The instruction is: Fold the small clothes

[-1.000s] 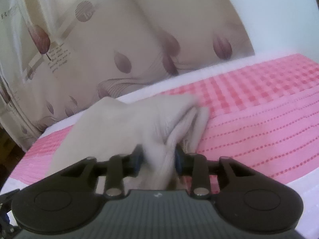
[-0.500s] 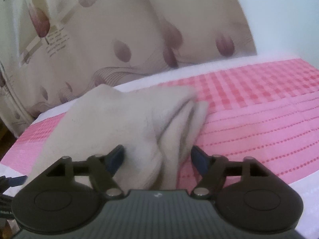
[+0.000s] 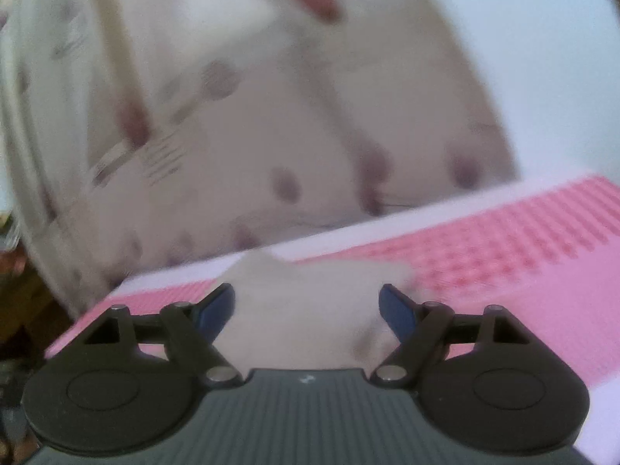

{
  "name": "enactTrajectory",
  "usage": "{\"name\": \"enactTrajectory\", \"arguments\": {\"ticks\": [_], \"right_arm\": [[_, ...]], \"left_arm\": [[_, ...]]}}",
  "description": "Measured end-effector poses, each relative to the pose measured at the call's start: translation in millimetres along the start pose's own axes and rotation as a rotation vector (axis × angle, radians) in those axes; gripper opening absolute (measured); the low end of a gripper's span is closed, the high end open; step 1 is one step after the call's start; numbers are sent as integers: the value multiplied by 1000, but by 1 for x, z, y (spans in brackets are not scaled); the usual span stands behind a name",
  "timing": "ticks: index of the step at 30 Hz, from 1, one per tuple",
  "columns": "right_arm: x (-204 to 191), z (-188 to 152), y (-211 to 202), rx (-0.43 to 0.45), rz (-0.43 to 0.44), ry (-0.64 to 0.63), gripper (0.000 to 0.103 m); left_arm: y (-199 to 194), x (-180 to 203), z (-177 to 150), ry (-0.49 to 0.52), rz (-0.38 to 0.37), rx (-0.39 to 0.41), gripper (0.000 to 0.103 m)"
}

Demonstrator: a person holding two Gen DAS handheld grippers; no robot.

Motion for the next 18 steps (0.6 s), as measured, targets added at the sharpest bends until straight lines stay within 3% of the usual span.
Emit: {"name": "enactTrajectory", "arguments": {"ticks": [2,4,7,10,14,16,18], "right_arm": [[-15,1,22,-57,10,-84,58],[-16,1,48,-116,-9,-125,55],[6,-7,80,-199,-78,-114,46],[28,-6,79,-183,-16,-3,45],[29,4,66,-144,15,67,48],[20,15,55,-81,8,38,49],[7,27,59,-75,-29,-28,49]], "left_arm": [[20,3,-1,15,-64,17,100],[38,3,-8,17,-90,-9,96],[61,-1,-23,35,-51,-76,92],[72,-18,-32,-47,-55,-138,92],[69,-28,-34,-87,-57,-112,95],[63,-28,-35,-83,-57,-92,99],[65,-27,-33,-81,-44,-83,100]]}}
Point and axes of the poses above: each gripper's, at about its wrist camera, not at the fingertips, and y roughly the way its jaws point, x to its right, z to its top, the point moved 1 cm from there along y, roughly the way its jaws point
